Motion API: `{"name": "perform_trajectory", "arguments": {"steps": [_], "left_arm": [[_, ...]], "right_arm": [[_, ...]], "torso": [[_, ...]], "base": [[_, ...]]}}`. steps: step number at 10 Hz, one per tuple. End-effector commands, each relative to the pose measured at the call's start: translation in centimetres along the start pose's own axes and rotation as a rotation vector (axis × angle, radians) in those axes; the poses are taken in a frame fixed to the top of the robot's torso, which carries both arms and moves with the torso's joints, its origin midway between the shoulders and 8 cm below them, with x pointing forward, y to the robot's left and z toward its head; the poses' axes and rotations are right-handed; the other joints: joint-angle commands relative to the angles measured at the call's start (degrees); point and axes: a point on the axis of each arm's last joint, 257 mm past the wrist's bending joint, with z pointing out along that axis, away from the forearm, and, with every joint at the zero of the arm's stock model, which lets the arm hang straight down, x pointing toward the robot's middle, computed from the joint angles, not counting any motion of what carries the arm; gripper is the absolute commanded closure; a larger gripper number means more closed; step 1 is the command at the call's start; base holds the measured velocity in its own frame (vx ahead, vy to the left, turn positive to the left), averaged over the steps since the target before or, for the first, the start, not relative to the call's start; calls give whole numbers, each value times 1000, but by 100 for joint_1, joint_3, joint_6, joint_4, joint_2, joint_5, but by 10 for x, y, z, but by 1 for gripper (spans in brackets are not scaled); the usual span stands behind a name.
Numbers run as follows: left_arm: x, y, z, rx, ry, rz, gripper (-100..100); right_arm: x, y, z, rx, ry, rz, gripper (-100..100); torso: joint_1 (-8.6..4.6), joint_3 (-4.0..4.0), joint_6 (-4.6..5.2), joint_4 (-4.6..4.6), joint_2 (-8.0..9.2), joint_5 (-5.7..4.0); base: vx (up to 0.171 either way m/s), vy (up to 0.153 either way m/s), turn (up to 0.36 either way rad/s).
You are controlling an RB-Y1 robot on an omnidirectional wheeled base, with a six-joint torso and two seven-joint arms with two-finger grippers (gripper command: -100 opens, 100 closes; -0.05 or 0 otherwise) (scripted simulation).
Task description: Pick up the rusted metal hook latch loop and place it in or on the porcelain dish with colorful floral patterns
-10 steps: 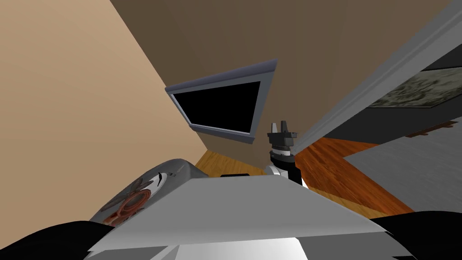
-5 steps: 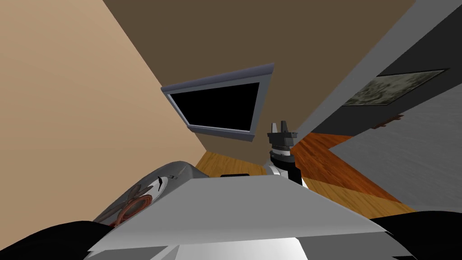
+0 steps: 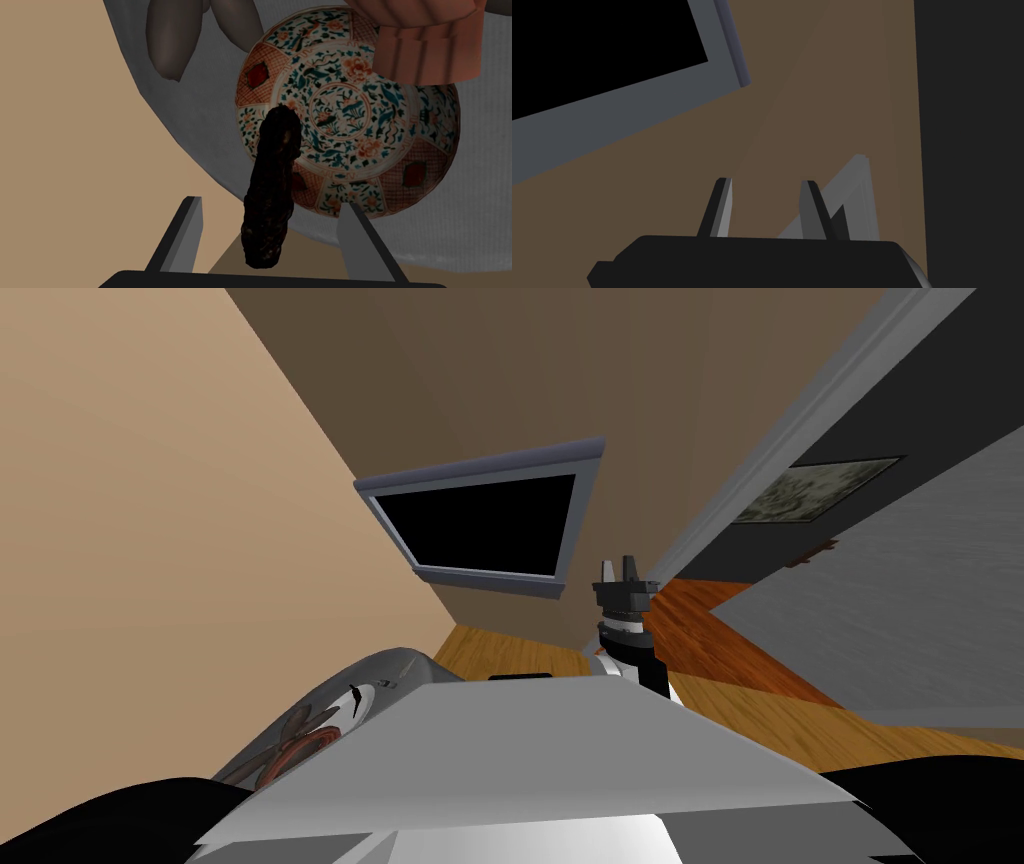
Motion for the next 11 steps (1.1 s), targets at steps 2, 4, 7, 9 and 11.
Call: {"name": "perform_trajectory", "arguments": {"steps": [2, 4, 7, 9, 11], "left_arm": [[0, 0, 0, 0, 0, 0, -100], [0, 0, 0, 0, 0, 0, -100], [-6, -18, -22, 2, 2, 2, -100], [-8, -28, -35, 2, 5, 6, -100], [-9, -31, -38, 4, 5, 7, -100]], "right_arm": [[0, 0, 0, 0, 0, 0, 0], [0, 0, 0, 0, 0, 0, 0], [0, 0, 0, 0, 0, 0, 0], [0, 0, 0, 0, 0, 0, 0], [0, 0, 0, 0, 0, 0, 0]], "torso": [[-6, -1, 0, -1, -2, -2], [-10, -2, 0, -1, -3, -3], [-14, -3, -1, -2, -5, -5], [-19, -6, 0, -3, -10, -6], [-18, -5, -1, -2, -9, -6]], "base": [[0, 0, 0], [0, 0, 0], [9, -8, 18], [16, -19, 21], [10, -10, 12]]}}
